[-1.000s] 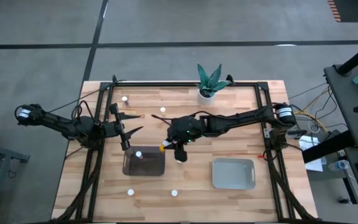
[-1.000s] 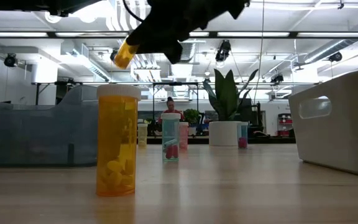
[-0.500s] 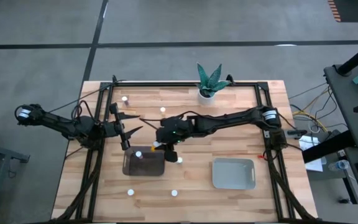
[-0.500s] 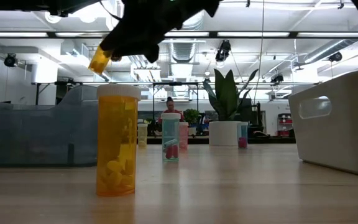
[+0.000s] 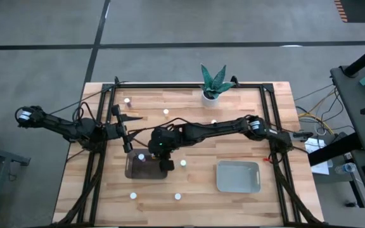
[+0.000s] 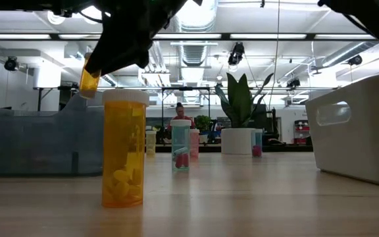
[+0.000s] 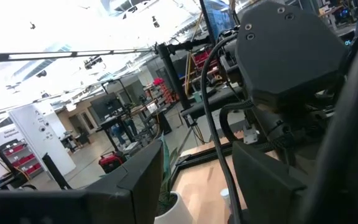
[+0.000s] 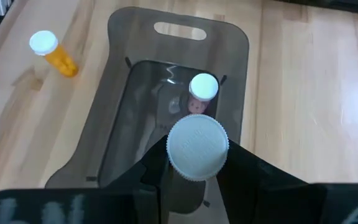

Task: Pick and place medicine bottles into bin by pill shape (circle, oval)
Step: Put the top orange tablet bottle into the black bin

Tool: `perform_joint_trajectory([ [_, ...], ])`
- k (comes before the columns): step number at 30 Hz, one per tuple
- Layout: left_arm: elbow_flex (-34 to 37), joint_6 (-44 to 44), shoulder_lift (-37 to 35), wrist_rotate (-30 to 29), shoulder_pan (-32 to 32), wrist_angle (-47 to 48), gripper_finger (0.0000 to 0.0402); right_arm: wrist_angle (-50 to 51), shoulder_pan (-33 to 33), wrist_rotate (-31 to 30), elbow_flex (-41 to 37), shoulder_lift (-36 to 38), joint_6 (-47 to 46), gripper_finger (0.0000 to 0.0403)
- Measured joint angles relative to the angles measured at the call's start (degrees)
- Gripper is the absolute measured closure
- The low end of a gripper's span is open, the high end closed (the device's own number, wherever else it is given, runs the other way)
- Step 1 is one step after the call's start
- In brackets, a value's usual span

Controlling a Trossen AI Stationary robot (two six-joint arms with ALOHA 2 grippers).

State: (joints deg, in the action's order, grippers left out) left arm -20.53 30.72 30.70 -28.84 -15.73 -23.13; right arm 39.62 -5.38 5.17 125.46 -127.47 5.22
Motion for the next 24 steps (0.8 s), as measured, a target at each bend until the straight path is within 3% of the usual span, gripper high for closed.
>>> perform_joint_trajectory([
  [6, 0.00, -0.02, -0.11, 0.00, 0.00, 0.03, 0.0226, 2.36, -0.36, -0.74, 3.64, -2.05, -0.17, 0.0310],
  [24, -0.02, 0.11, -0.14, 0.02, 0.00, -0.36, 0.0226, 0.95, -2.11, -4.32, 2.20, -2.11, -0.83, 0.0310],
])
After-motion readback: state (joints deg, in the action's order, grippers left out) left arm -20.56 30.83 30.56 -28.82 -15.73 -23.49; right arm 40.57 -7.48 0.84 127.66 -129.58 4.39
